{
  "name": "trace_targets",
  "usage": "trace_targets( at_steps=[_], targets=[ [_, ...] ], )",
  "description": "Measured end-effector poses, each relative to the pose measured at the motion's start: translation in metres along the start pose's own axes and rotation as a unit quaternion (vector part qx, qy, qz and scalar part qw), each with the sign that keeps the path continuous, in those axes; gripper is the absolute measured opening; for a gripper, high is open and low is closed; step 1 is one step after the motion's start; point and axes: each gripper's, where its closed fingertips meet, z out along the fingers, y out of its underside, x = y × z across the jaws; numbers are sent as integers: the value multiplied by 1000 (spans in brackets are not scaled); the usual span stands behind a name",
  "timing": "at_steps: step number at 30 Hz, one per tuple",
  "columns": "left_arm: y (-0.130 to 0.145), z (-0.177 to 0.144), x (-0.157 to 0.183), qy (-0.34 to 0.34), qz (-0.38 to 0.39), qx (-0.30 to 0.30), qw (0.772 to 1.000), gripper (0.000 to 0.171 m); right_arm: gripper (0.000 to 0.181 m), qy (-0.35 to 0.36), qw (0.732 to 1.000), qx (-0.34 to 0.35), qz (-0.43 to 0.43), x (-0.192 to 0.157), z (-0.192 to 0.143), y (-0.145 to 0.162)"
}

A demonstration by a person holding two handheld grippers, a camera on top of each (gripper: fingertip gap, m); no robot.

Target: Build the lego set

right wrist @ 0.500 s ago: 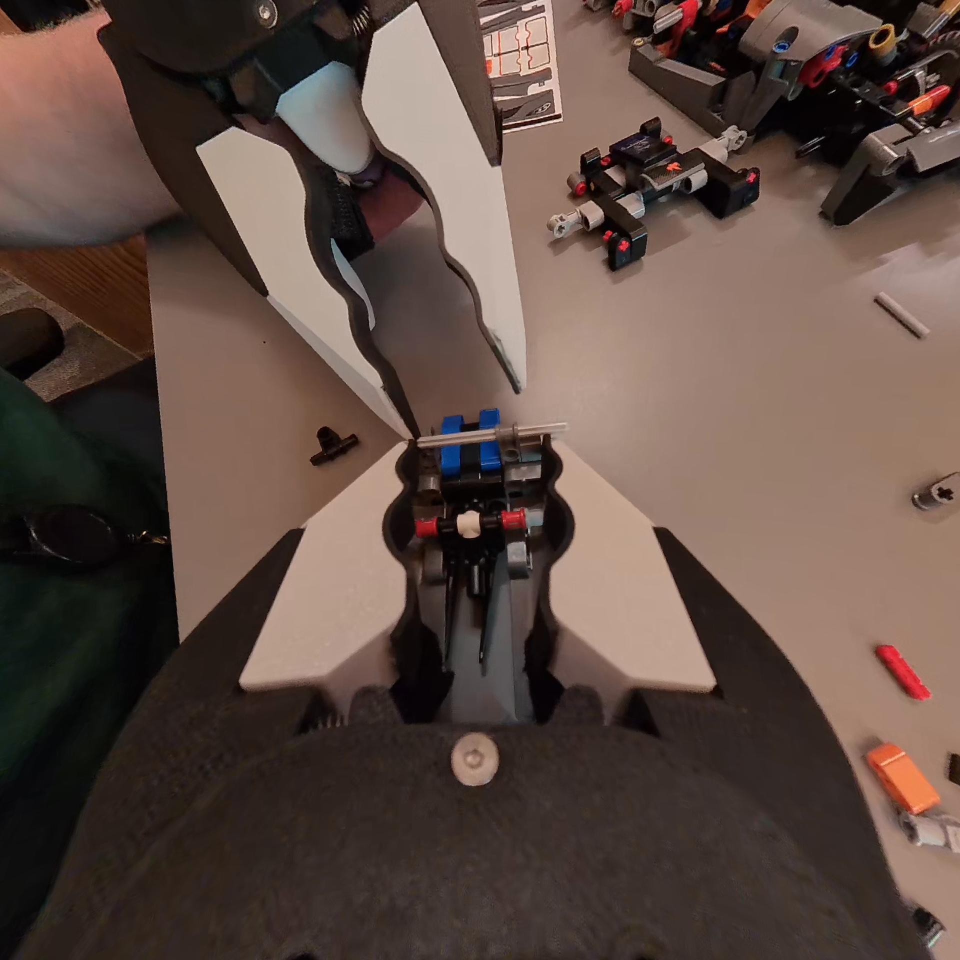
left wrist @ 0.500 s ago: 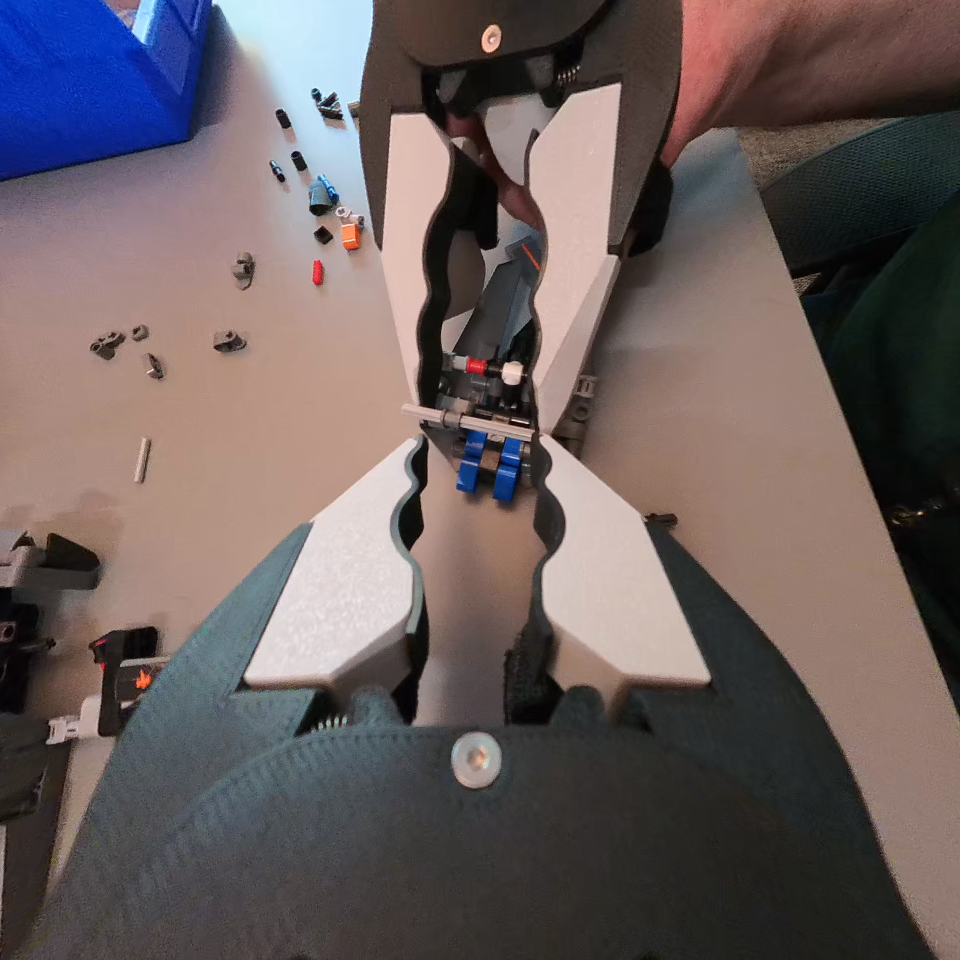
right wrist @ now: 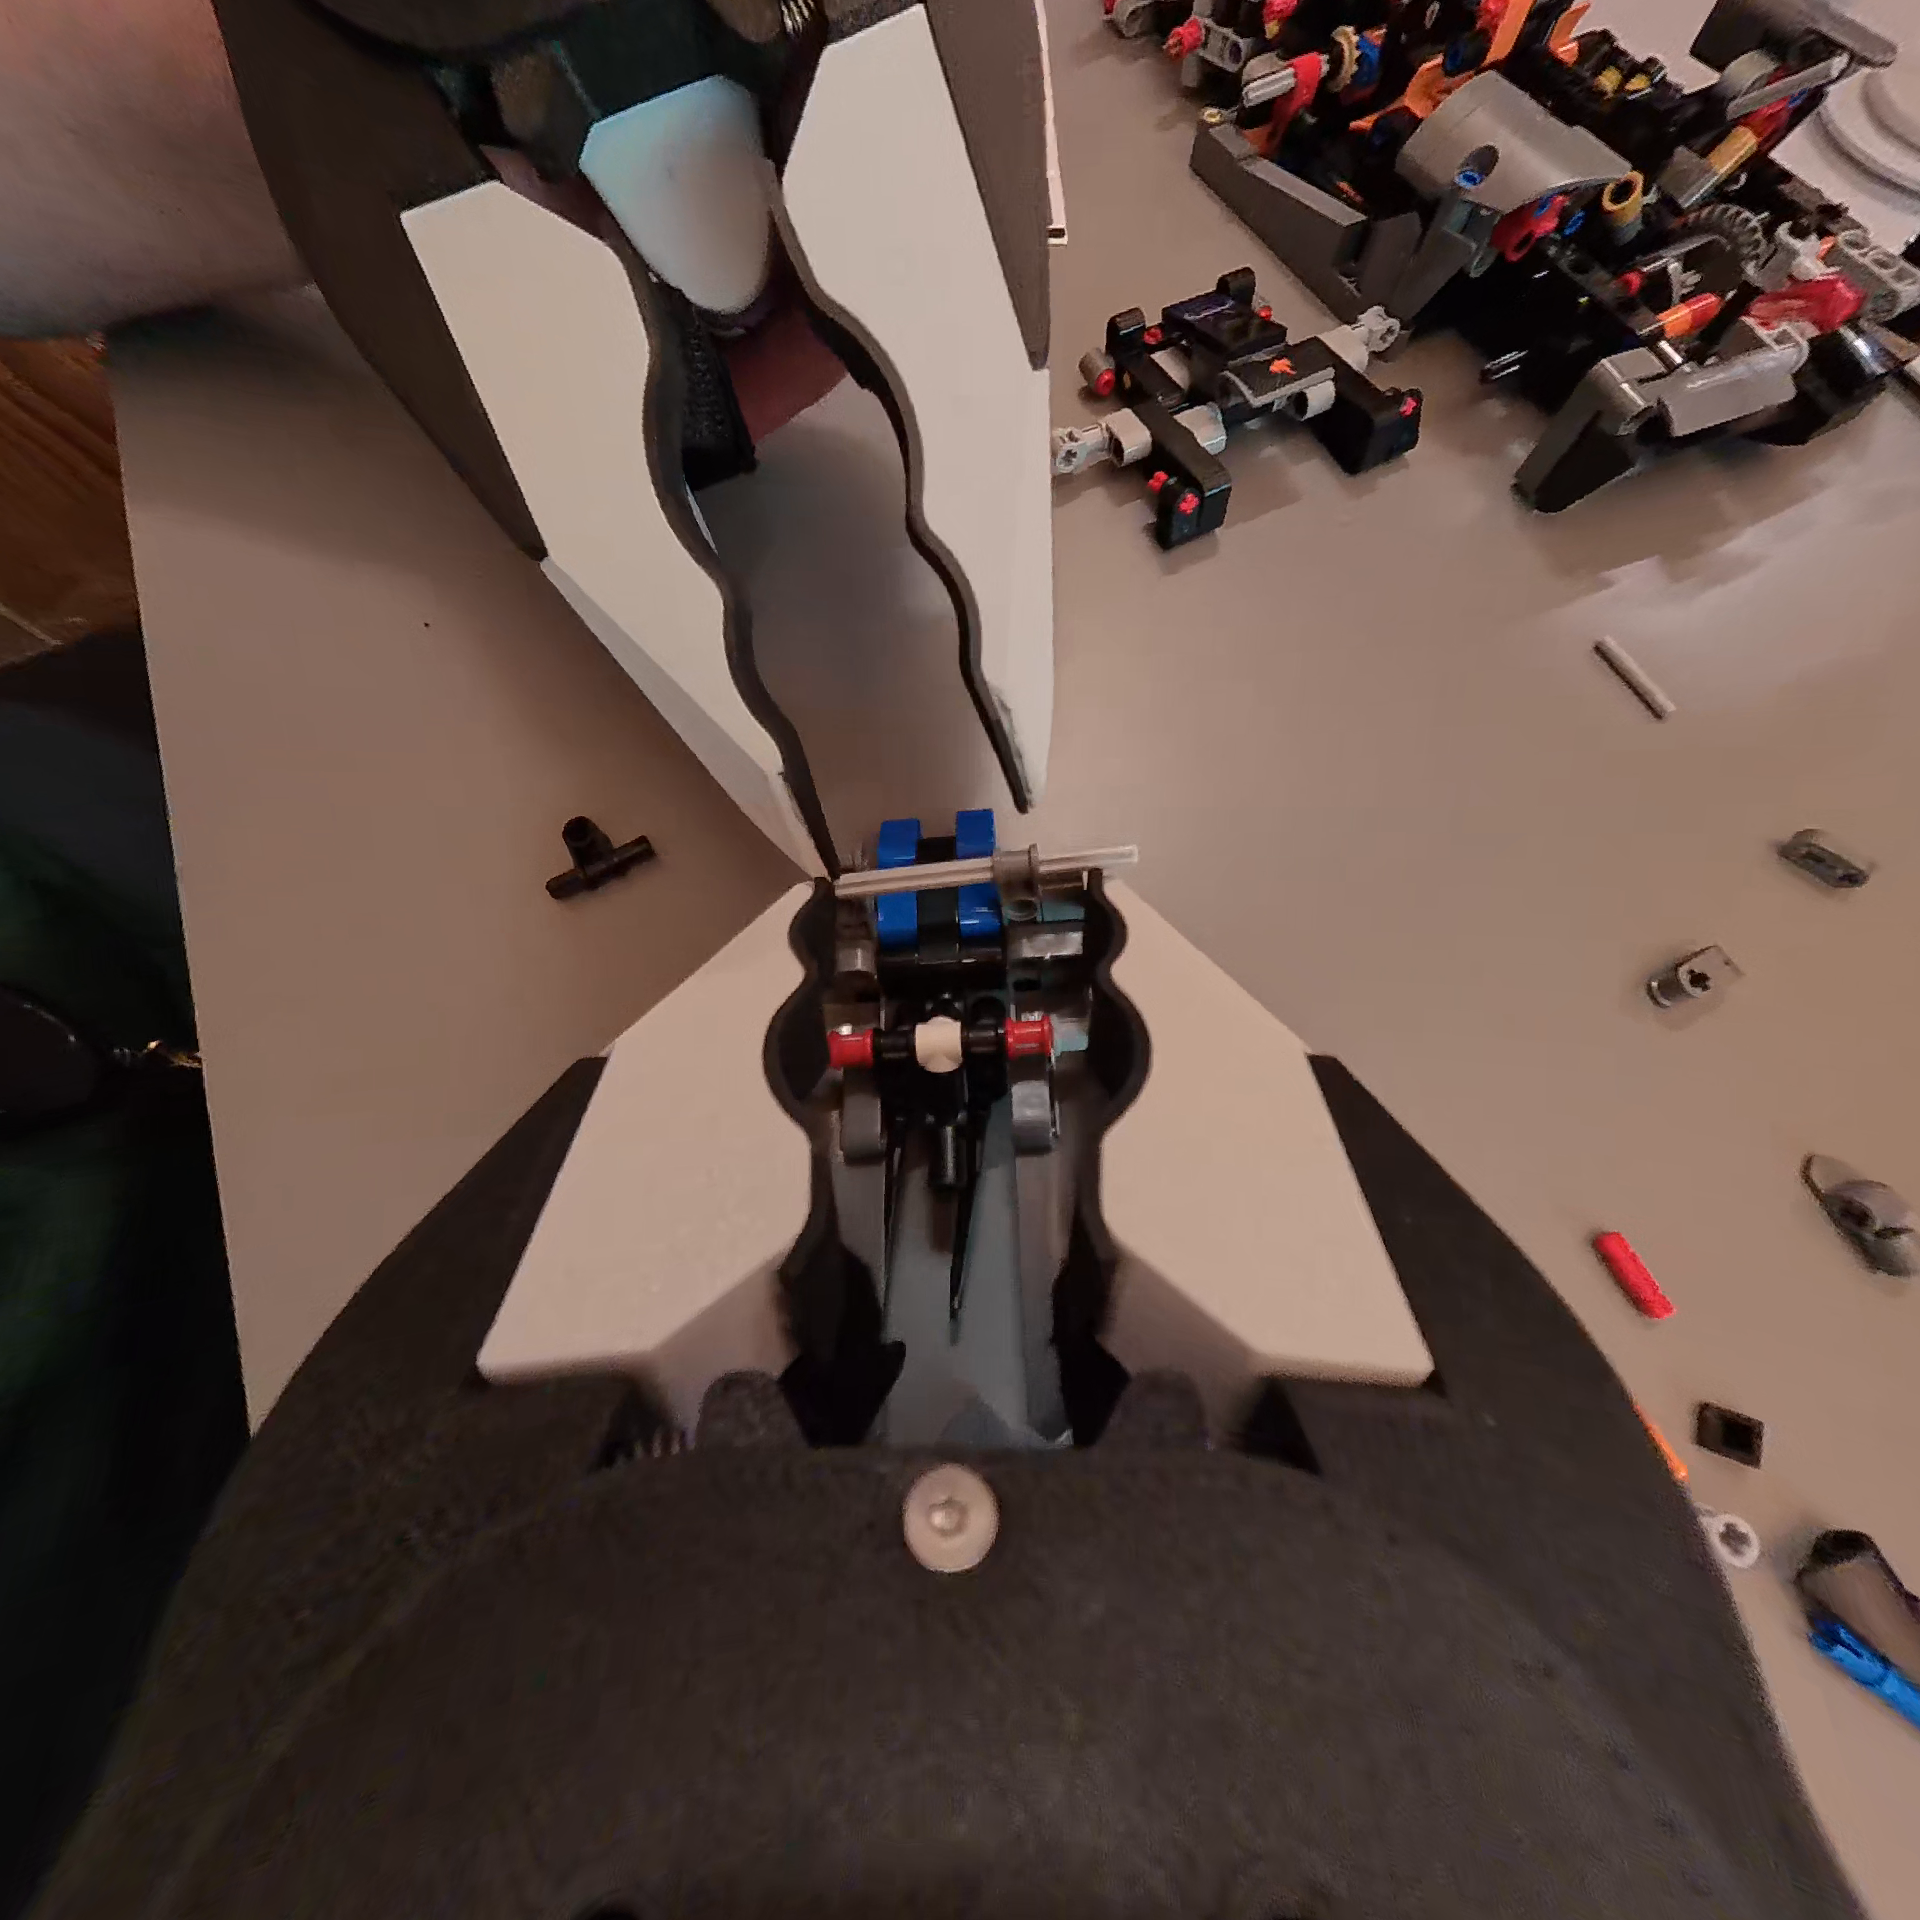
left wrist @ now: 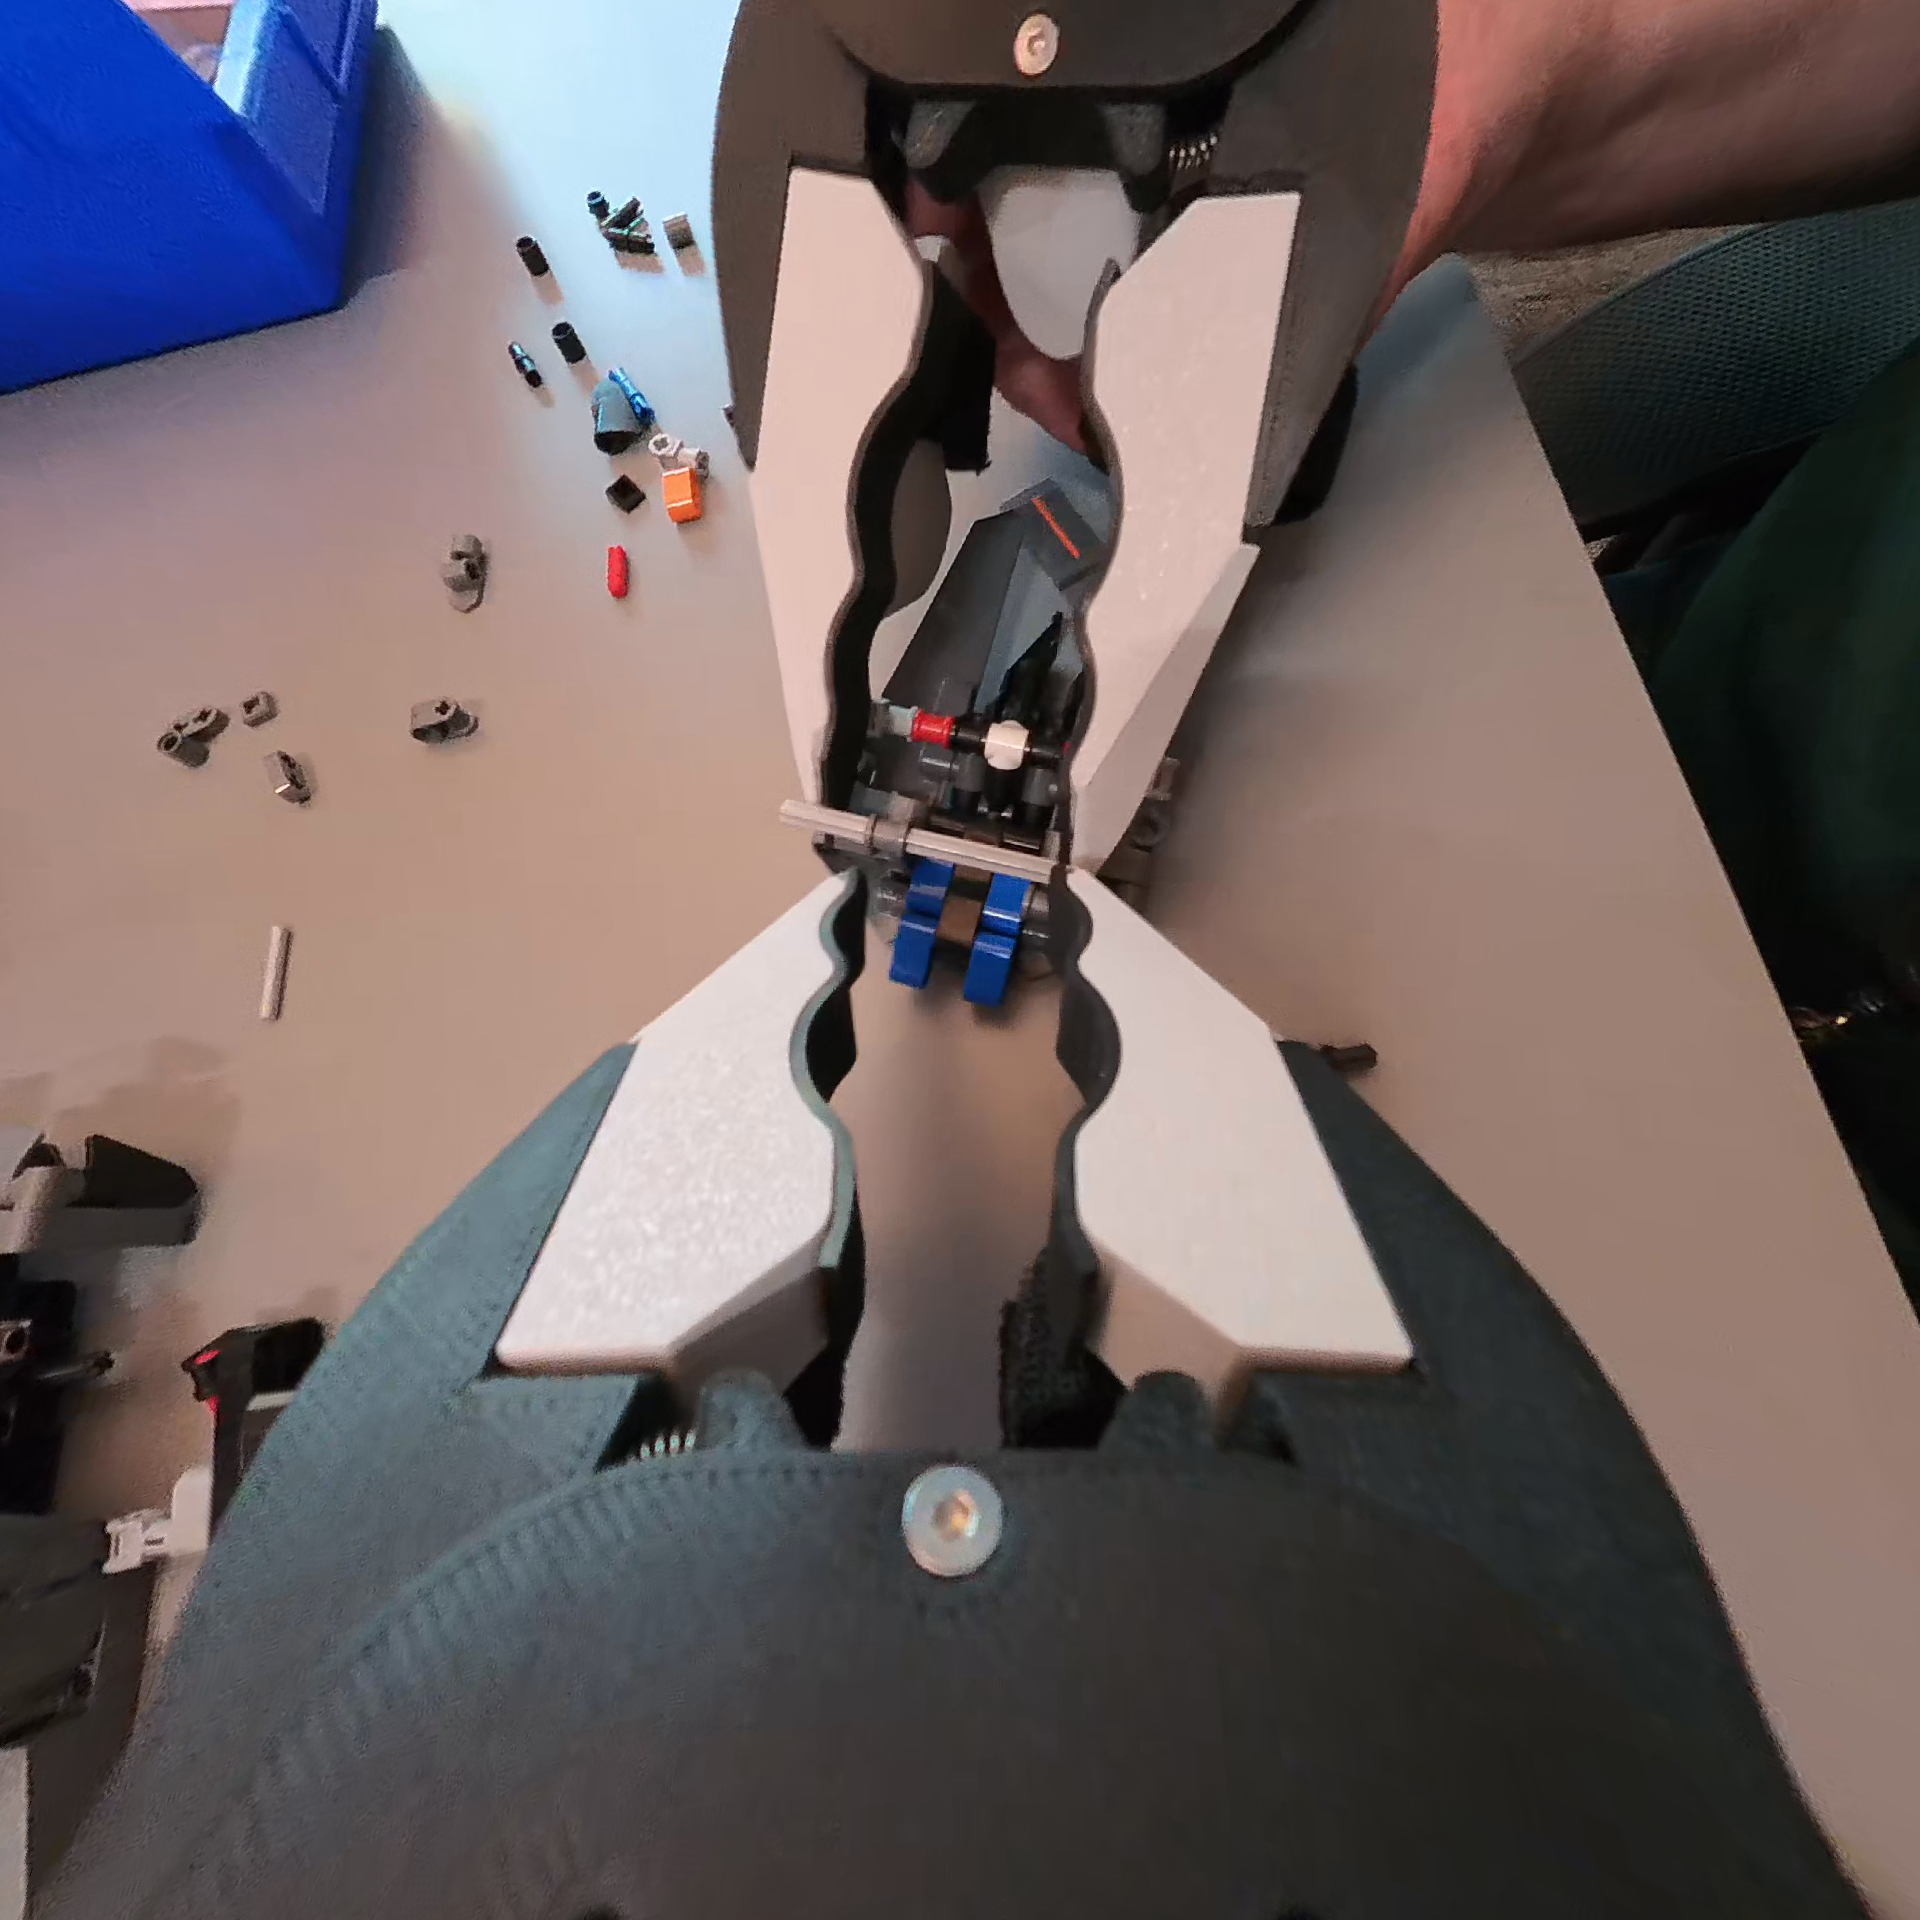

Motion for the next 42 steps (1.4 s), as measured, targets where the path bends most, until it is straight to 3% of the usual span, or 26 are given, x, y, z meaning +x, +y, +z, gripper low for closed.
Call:
trace_targets(
  at_steps=[8,15,22,30,33,42],
  targets=[
    [0,1,-4,-3,2,-4,1000,37,50,47,998,-16,-36,7,-4,-1],
    [-2,3,-5,5,17,-14,1000,36,37,23,999,-9,-37,1,-2,0],
    [-2,5,-2,32,19,-17,999,29,36,12,999,-10,-39,1,-2,1],
    [-2,6,-6,40,3,-8,999,32,37,-11,999,3,-30,3,-1,0],
    [-1,5,-9,32,-7,-13,999,40,37,-16,999,7,-31,1,0,0],
    [-1,5,-8,38,-1,-15,999,36,36,-28,999,9,-34,2,1,-1]
  ],
)
